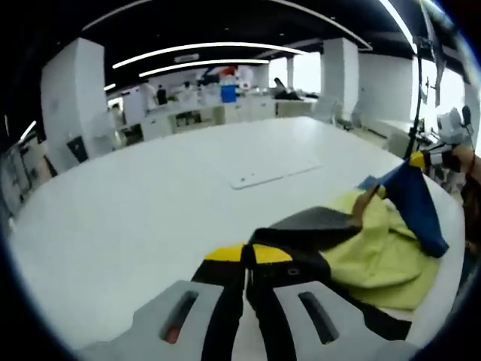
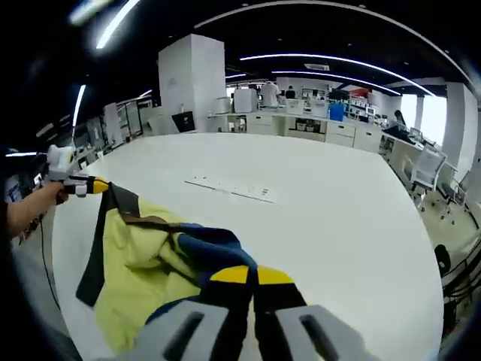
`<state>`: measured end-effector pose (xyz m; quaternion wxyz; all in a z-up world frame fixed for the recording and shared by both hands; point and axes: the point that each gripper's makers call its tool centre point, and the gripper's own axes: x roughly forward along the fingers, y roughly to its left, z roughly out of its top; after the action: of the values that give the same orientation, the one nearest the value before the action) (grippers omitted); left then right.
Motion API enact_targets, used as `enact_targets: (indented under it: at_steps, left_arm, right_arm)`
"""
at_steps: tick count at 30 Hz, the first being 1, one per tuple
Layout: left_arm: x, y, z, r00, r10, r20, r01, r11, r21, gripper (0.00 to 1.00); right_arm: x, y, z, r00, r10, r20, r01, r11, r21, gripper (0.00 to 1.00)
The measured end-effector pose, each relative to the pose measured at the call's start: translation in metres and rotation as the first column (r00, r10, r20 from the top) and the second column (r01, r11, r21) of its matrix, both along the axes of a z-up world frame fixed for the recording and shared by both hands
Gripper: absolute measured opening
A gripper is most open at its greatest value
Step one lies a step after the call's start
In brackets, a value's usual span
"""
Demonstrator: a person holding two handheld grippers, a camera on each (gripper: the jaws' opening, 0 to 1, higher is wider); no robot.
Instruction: Fold the garment on the visible template until the final outline fits inside the template.
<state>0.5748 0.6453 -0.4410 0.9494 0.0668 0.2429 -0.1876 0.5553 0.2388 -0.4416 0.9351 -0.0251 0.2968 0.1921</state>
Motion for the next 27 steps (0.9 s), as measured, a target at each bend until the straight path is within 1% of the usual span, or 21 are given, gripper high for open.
enact_targets:
  at_steps: [3, 6, 10, 11, 12, 14, 16, 17, 19, 20, 21, 22, 23, 24, 27]
  left_arm:
    - [0.017, 0.0, -0.013, 1.0, 0.007, -0.01, -0.007, 1.0, -0.004, 0.0]
    - [0.028, -0.004, -0.023, 1.0, 0.006, -0.018, -0.006, 1.0, 0.002, 0.0]
    - [0.043, -0.008, -0.039, 1.0, 0.004, -0.031, -0.004, 1.0, 0.009, 0.0]
    - [0.044, -0.008, -0.04, 0.999, 0.006, -0.032, -0.005, 1.0, 0.006, 0.0]
    - [0.053, -0.006, -0.046, 0.999, 0.014, -0.044, -0.015, 1.0, -0.003, 0.0]
    - [0.057, -0.005, -0.054, 0.998, 0.024, -0.062, -0.025, 1.0, -0.004, 0.0]
    - [0.062, -0.005, -0.057, 0.997, 0.026, -0.068, -0.026, 1.0, -0.003, 0.0]
    - [0.065, -0.006, -0.06, 0.997, 0.02, -0.071, -0.019, 1.0, 0.011, 0.0]
    - [0.068, -0.008, -0.063, 0.997, 0.018, -0.076, -0.017, 1.0, 0.014, 0.0]
    - [0.069, -0.009, -0.063, 0.997, 0.016, -0.077, -0.016, 1.0, 0.012, 0.0]
    - [0.071, -0.014, -0.061, 0.997, 0.019, -0.07, -0.022, 0.999, -0.037, 0.0]
    - [0.07, -0.017, -0.058, 0.998, 0.019, -0.062, -0.023, 0.998, -0.064, 0.0]
    - [0.07, -0.016, -0.059, 0.998, 0.016, -0.064, -0.019, 0.998, -0.052, 0.0]
    - [0.072, -0.017, -0.06, 0.998, 0.017, -0.066, -0.02, 0.999, -0.046, 0.0]
    - [0.071, -0.018, -0.065, 0.997, 0.017, -0.076, -0.019, 0.999, -0.028, 0.0]
  right_arm:
    - [0.011, -0.011, -0.006, 0.999, -0.038, -0.008, 0.038, 0.999, 0.007, 0.0]
    - [0.022, -0.022, -0.011, 0.998, -0.063, -0.013, 0.063, 0.998, -0.009, 0.0]
    - [0.03, -0.034, -0.02, 0.995, -0.094, -0.029, 0.093, 0.995, -0.034, 0.0]
    - [0.03, -0.036, -0.021, 0.995, -0.098, -0.033, 0.097, 0.995, -0.033, 0.0]
    - [0.031, -0.037, -0.024, 0.994, -0.101, -0.04, 0.1, 0.994, -0.034, 0.0]
    - [0.036, -0.043, -0.031, 0.992, -0.115, -0.046, 0.112, 0.992, -0.054, 0.0]
    - [0.034, -0.046, -0.035, 0.991, -0.121, -0.058, 0.116, 0.99, -0.083, 0.0]
    - [0.042, -0.049, -0.04, 0.991, -0.12, -0.06, 0.114, 0.989, -0.096, 0.0]
    - [0.043, -0.052, -0.046, 0.989, -0.127, -0.072, 0.119, 0.987, -0.109, 0.0]
    - [0.044, -0.053, -0.048, 0.989, -0.13, -0.068, 0.121, 0.985, -0.122, 0.0]
    - [0.043, -0.056, -0.049, 0.988, -0.142, -0.066, 0.132, 0.982, -0.134, 0.0]
    - [0.043, -0.06, -0.052, 0.982, -0.176, -0.069, 0.165, 0.976, -0.14, 0.0]
    - [0.039, -0.06, -0.053, 0.983, -0.17, -0.071, 0.158, 0.976, -0.15, 0.0]
    - [0.038, -0.062, -0.056, 0.979, -0.188, -0.079, 0.174, 0.972, -0.16, 0.0]
    - [0.037, -0.06, -0.06, 0.978, -0.194, -0.075, 0.18, 0.97, -0.163, 0.0]
